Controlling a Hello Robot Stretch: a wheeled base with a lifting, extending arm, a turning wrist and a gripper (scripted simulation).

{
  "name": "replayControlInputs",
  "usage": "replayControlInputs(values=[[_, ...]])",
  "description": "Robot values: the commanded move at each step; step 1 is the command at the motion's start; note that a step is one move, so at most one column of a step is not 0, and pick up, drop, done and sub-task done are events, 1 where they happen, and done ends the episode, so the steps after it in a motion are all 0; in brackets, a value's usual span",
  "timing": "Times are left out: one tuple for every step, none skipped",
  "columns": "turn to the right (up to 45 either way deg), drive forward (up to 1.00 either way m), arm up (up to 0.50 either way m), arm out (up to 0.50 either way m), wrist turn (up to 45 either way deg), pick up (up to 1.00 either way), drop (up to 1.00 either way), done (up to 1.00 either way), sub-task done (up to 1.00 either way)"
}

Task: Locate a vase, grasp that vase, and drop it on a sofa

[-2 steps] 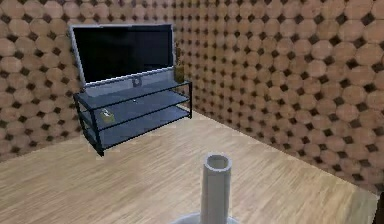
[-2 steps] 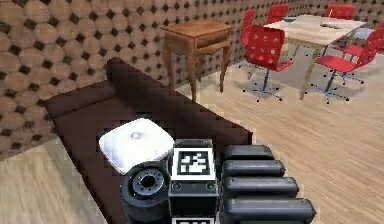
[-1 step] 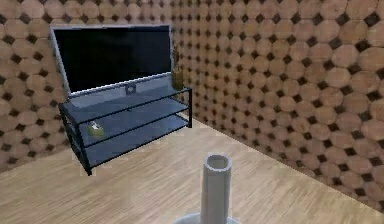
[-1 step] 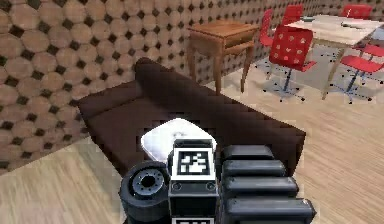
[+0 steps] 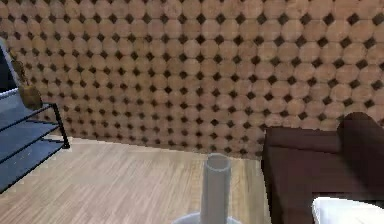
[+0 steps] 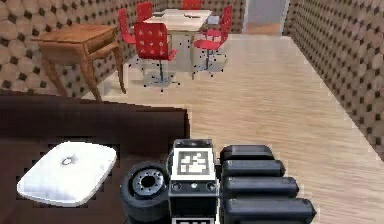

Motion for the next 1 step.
replayControlInputs(values=[[0.0, 1.00, 0.00, 0.00, 0.0, 0.00, 0.00, 0.00, 0.00]])
